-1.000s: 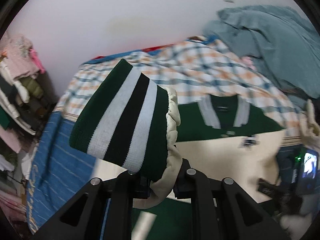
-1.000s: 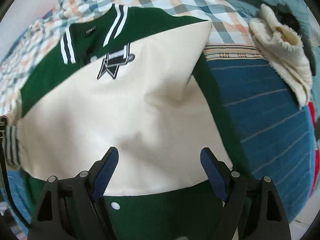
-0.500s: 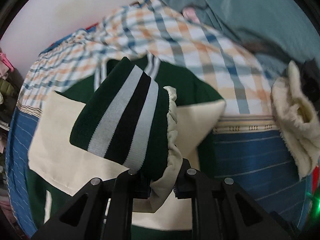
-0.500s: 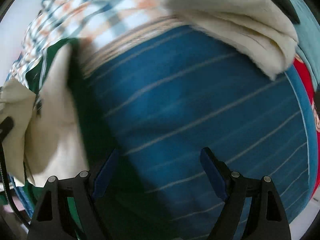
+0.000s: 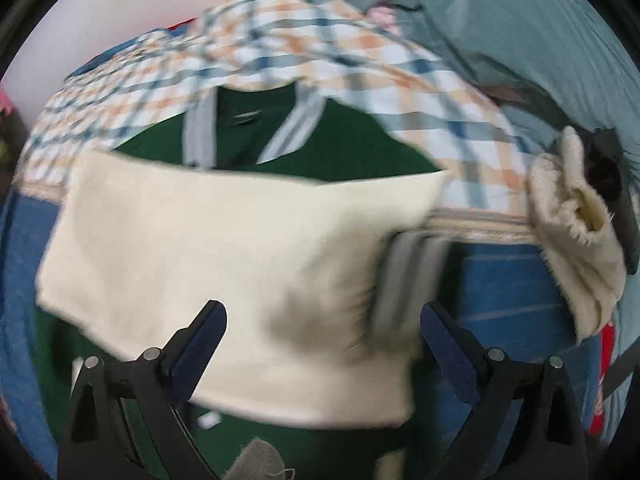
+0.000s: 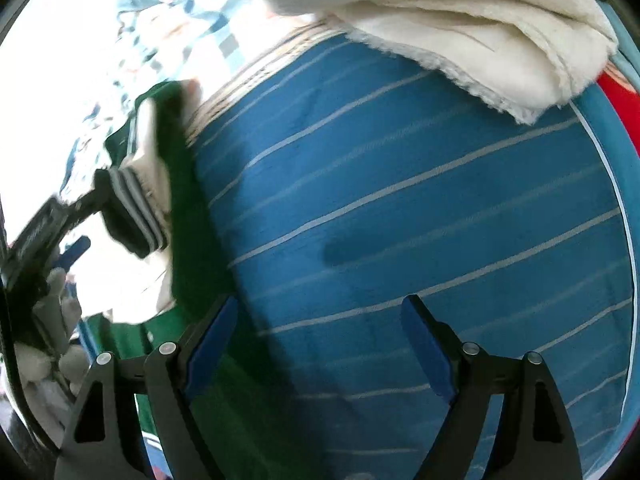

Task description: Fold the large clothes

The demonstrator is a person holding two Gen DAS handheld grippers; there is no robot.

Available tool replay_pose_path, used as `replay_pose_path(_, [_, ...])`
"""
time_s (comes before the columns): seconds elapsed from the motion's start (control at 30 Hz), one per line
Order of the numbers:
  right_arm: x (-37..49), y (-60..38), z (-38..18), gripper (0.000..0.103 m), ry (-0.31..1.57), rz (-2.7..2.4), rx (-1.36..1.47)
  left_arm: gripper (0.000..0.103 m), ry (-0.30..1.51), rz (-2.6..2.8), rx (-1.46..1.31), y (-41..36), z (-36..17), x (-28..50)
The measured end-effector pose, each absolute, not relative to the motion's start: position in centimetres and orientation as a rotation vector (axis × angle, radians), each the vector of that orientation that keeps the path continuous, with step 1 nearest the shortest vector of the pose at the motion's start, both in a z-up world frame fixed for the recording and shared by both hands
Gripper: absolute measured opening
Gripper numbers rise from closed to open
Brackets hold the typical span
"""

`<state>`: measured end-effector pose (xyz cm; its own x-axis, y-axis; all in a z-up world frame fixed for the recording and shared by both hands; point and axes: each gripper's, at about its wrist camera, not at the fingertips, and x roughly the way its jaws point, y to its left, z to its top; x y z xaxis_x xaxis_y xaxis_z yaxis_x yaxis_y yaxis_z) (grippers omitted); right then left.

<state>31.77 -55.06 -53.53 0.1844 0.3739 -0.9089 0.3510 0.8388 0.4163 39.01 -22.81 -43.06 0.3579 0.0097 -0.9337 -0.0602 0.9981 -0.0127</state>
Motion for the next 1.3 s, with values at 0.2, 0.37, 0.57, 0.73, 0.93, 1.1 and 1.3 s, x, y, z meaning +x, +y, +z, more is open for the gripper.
replay_pose_path(0.2, [33.5, -50.1, -52.6, 0.085, 1.437, 0.183, 0.585, 0.099, 1.225, 0.313, -0.015, -11.7, -43.5, 31.3])
replay_pose_path(0.37, [36.4, -43.7, -54.8, 0.085, 1.524, 0.307, 0.427, 0.099, 1.303, 0.584, 0.097, -2.1, -49.3, 28.8])
replay_pose_path(0.57, [38.5, -37.2, -57.5, 0.055, 1.614, 0.299, 0.118, 0.099, 1.284, 0.744, 0.175, 4.5, -52.6, 30.8])
replay_pose_path(0.73, [39.3, -38.6, -56.1, 0.047, 1.484, 0.187, 0.184, 0.101, 1.306, 0.799, 0.084, 8.7, -53.7, 33.0])
replay_pose_path(0.93, [39.2, -44.5, -58.0, 0.046, 1.451, -0.054, 0.356, 0.103, 1.313, 0.819, -0.036, 11.9, -54.5, 33.5])
replay_pose_path(1.1, [39.4, -44.9, -57.1, 0.049, 1.536, 0.024, 0.416, 0.103, 1.298, 0.808, -0.018, 12.0, -53.9, 33.5])
replay_pose_path(1.3, [38.2, -42.6, -56.2, 0.050, 1.513, 0.103, 0.328, 0.103, 1.306, 0.773, -0.043, 13.7, -55.2, 34.6])
